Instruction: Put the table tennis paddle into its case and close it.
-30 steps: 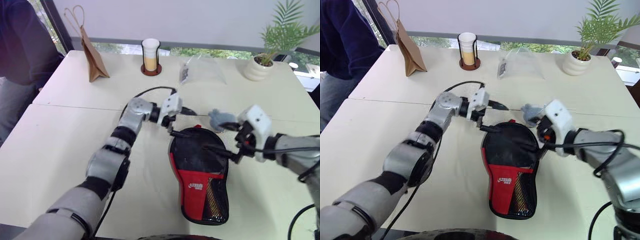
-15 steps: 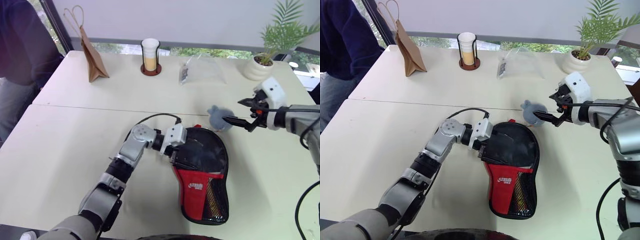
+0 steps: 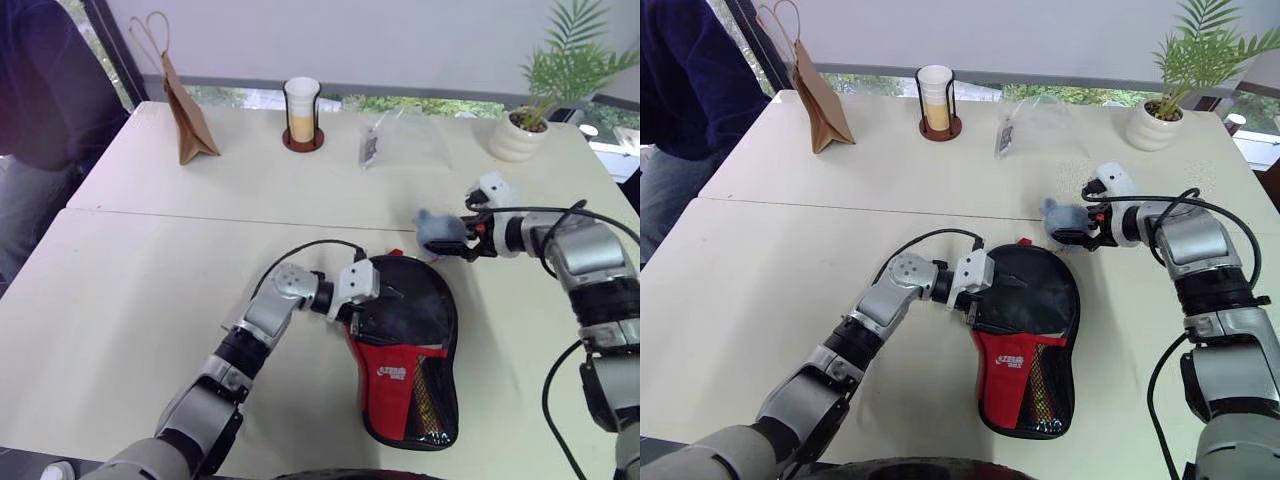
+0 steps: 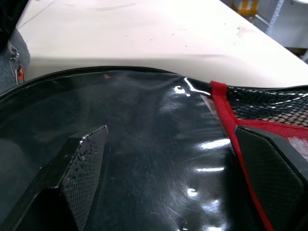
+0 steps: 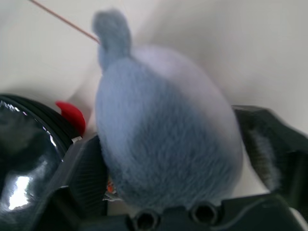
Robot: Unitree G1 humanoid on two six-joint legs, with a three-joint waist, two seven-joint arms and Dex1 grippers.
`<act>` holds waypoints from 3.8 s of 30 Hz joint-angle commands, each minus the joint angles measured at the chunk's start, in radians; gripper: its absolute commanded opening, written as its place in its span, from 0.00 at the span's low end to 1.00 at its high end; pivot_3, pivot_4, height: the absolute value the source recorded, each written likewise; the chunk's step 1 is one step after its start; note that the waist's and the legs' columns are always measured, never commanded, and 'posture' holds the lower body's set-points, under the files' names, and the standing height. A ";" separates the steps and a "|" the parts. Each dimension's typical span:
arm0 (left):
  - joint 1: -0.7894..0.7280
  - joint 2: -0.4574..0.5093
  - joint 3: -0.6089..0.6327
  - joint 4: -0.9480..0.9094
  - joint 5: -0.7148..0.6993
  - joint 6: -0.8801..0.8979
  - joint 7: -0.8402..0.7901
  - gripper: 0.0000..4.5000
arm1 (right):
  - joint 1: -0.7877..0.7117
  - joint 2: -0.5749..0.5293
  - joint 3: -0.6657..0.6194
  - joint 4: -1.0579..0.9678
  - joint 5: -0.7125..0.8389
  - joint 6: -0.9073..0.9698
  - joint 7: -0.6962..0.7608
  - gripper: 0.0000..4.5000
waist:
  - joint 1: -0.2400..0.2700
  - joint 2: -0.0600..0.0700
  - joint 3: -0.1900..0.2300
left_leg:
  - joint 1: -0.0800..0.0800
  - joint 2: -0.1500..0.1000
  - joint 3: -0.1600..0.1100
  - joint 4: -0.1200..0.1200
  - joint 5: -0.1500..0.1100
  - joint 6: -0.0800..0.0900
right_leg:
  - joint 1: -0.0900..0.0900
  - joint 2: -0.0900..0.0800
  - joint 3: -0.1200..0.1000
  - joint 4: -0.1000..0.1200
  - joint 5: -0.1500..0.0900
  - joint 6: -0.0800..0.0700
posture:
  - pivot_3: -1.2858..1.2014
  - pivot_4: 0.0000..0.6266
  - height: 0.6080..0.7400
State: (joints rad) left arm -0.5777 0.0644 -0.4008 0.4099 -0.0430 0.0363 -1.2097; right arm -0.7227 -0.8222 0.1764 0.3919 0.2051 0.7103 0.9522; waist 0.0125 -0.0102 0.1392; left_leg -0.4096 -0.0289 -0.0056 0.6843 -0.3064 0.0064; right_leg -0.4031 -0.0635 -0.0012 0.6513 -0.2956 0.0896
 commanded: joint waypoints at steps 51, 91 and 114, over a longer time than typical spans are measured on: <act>-0.043 -0.001 -0.093 0.206 0.088 -0.036 0.126 1.00 | 0.743 -0.147 -0.256 -1.121 -0.009 0.630 -0.367 0.02 | 0.024 0.001 -0.013 | 0.012 0.000 -0.003 -0.002 -0.005 0.009 | 0.015 -0.001 -0.001 -0.006 0.000 -0.001 | 0.52 0.24 1.00; -0.053 0.000 -0.138 0.236 0.123 -0.077 0.132 1.00 | 1.382 -0.218 -0.888 -1.187 1.510 0.732 -1.196 0.02 | 0.029 -0.004 -0.028 | 0.018 0.002 -0.007 -0.007 -0.009 0.014 | 0.030 -0.001 -0.004 -0.022 -0.003 -0.004 | 0.52 0.24 1.00; -0.076 0.023 0.021 0.061 -0.065 0.025 0.053 1.00 | 0.826 -0.521 -0.304 -0.950 1.549 0.370 -1.396 0.02 | -0.002 0.002 -0.002 | 0.011 0.003 -0.007 -0.005 -0.008 0.014 | 0.022 -0.001 -0.004 -0.021 -0.002 -0.003 | 0.52 0.24 1.00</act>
State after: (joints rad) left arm -0.6429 0.0788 -0.4089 0.5136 -0.0773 0.0347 -1.1436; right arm 0.1574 -1.3703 -0.1688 -0.5848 1.7798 1.1082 -0.4199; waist 0.0104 -0.0081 0.1372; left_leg -0.4027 -0.0259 -0.0123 0.6799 -0.3146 0.0204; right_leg -0.3853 -0.0638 -0.0053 0.6313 -0.2968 0.0883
